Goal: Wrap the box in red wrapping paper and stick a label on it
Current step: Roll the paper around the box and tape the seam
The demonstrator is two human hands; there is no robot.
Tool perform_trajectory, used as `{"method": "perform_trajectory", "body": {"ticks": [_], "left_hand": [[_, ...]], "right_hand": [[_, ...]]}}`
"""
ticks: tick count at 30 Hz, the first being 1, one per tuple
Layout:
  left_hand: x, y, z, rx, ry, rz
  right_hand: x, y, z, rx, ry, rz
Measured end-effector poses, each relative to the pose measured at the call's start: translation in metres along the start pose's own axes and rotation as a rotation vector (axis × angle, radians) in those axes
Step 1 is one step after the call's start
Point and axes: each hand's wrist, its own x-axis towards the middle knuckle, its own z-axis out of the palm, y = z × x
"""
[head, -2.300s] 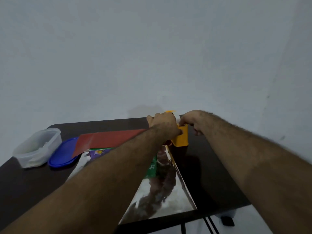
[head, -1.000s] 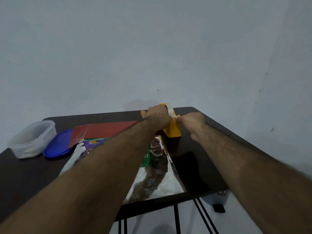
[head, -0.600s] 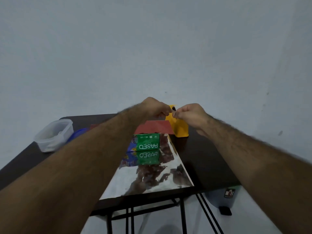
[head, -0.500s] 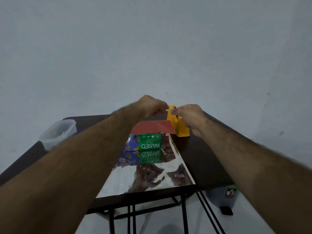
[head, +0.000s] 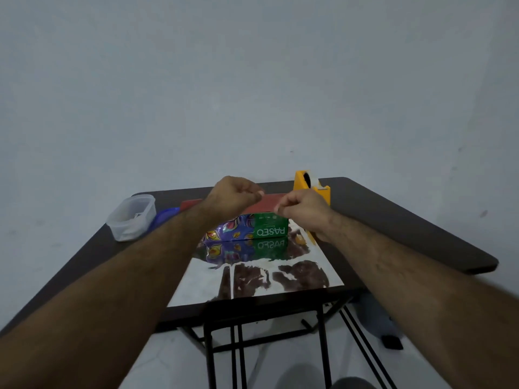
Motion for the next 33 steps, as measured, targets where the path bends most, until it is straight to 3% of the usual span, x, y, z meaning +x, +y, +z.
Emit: {"method": "perform_trajectory", "body": {"ticks": [4,10,15,18,21,23,25,28,33], "left_hand": [[-0.004,0.016,-0.003,0.017,-0.137,-0.024],[-0.005,0.033,-0.003,0.172,-0.211,-0.023],[-0.010,0.037,-0.001,0.177,-0.194,-0.019],[-0.010,0.034,0.001,0.094,-0.145,-0.047],[-0.008,0.031,0.004,0.021,-0.089,-0.098],[-0.006,0.028,0.003,-0.016,-0.025,-0.142],[-0.002,0.024,-0.001,-0.078,0.004,-0.182],[0.002,0.020,-0.001,-0.175,-0.012,-0.276],[0.012,0.020,0.010,-0.333,-0.013,-0.455]], "right_hand": [[0.003,-0.014,-0.008,-0.380,-0.130,-0.148],[0.010,-0.032,-0.020,-0.556,-0.158,-0.223],[0.013,-0.035,-0.024,-0.549,-0.166,-0.208],[0.017,-0.028,-0.027,-0.409,-0.130,-0.137],[0.023,-0.018,-0.030,-0.192,-0.023,-0.012],[0.026,-0.004,-0.036,-0.219,0.088,-0.026],[0.027,0.013,-0.042,-0.317,0.136,-0.171],[0.024,0.038,-0.040,-0.547,0.067,-0.471],[0.029,0.064,-0.023,-0.631,0.070,-0.676]]}}
